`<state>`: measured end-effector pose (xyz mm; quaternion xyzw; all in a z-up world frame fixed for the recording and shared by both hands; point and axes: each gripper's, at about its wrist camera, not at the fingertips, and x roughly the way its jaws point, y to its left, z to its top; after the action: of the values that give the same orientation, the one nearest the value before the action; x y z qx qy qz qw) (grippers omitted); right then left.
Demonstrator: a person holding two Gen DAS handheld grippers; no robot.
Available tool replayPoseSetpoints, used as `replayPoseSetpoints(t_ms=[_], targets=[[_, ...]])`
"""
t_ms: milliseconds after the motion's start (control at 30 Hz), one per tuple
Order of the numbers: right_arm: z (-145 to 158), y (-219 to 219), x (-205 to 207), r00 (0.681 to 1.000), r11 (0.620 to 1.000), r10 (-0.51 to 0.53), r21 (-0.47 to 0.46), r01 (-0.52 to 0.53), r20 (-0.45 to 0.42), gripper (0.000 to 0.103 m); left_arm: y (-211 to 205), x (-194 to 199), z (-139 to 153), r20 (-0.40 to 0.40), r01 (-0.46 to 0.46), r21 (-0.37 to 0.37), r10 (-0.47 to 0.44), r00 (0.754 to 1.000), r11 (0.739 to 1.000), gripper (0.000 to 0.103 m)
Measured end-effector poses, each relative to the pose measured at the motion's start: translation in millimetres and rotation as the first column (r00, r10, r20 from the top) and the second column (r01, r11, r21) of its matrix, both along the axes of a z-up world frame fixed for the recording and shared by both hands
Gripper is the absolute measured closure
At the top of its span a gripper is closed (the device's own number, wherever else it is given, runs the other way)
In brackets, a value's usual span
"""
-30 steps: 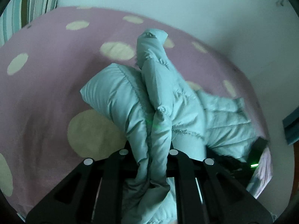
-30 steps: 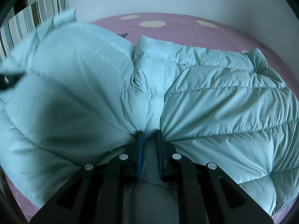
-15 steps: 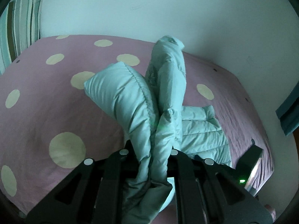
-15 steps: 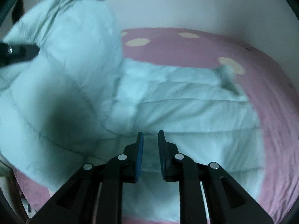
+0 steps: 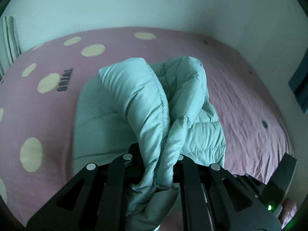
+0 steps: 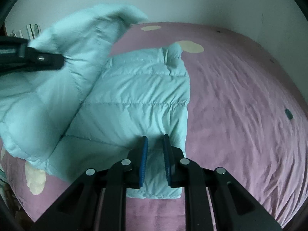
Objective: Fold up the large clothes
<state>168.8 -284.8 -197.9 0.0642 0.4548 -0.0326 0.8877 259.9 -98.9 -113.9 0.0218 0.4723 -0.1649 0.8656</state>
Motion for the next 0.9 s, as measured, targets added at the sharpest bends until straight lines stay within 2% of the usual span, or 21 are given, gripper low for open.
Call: replayPoseSetpoints(t_ms=[133,233,433,567,700,900], targets=[[-15,-7,11,1.000,1.000,0.016,0.006,-0.015,-0.024,0.086,-25,-1,-21,-0.001,0.032,0.063,-0.032,0.999,0.998,0.093],[-16,-11,18,1.000,0.999,0.017,0.028,-0.017,-0.022,0.086,-42,-6,-32,0.000,0.051,0.096,-0.051,0.999,0.994,0.093],[-12,-30,6,1.000,0.999,0.011,0.043,-0.010,-0.028,0.086,-62,-11,-51,-0.001,0.071,0.107,-0.072,0.997,0.992,0.092],[-9,-49,5,0.999,0.999,-0.031,0.022,0.032,-0.036,0.086,-71,-14,-59,0.006,0.088,0.125,-0.089,0.996,0.988,0.092],[-9,-68,7,0.997,0.998,-0.061,0.015,0.062,-0.039,0.086,-67,-12,-60,-0.009,0.097,0.103,-0.096,0.995,0.990,0.091],[-12,-63,-1,0.995,0.996,-0.091,0.004,0.091,-0.046,0.086,-71,-11,-69,-0.010,0.114,0.105,-0.113,0.994,0.988,0.091]])
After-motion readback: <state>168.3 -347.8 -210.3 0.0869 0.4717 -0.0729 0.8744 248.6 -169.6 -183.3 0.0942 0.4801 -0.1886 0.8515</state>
